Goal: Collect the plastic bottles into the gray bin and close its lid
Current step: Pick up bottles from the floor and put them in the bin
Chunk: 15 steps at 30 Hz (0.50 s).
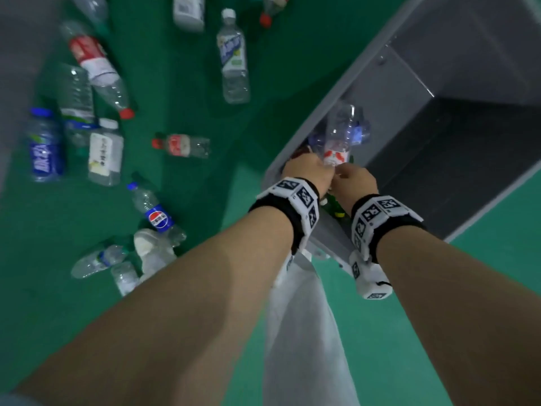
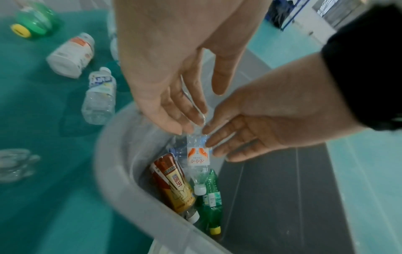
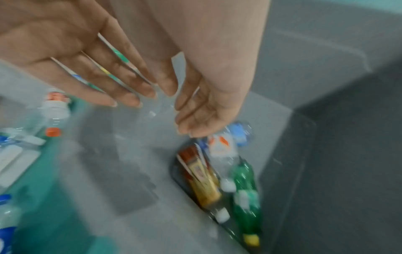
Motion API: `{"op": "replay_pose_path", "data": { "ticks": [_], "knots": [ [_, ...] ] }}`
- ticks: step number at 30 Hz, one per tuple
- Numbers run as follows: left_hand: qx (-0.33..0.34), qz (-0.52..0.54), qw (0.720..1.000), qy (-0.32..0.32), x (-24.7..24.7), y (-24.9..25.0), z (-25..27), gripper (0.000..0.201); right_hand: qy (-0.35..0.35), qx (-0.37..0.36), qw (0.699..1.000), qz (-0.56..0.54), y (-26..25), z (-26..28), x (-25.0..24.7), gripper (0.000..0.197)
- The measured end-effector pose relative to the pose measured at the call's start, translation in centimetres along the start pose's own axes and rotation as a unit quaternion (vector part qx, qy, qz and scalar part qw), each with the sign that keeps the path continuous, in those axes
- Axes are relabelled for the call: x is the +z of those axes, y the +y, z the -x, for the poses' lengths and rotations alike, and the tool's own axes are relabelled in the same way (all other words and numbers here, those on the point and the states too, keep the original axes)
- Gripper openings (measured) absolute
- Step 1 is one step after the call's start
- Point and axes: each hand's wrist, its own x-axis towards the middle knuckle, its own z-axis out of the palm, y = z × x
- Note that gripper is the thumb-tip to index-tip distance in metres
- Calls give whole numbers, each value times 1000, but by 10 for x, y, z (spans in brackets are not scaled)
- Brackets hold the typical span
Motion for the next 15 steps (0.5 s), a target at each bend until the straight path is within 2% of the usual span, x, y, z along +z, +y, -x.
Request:
{"op": "replay_pose_path", "data": {
  "ticks": [3, 6, 8, 11, 15],
  "knots": [
    [8, 60, 998, 23, -32, -30, 29, 28, 21, -51, 998, -5, -43, 30, 12, 25],
    [-13, 104, 994, 41, -71, -75, 44, 25, 21, -76, 997, -16, -79, 49, 45, 22],
    [-41, 108, 992, 59, -97, -114, 44, 28, 5, -76, 997, -14, -103, 55, 74, 19],
    [-104, 90, 989, 49, -127, -176, 32, 35, -20, -80, 997, -4, -133, 51, 119, 16],
    [-181, 109, 976, 51, -148, -269, 8, 34, -75, -97, 991, 58, -166, 29, 181, 23]
  ]
}}
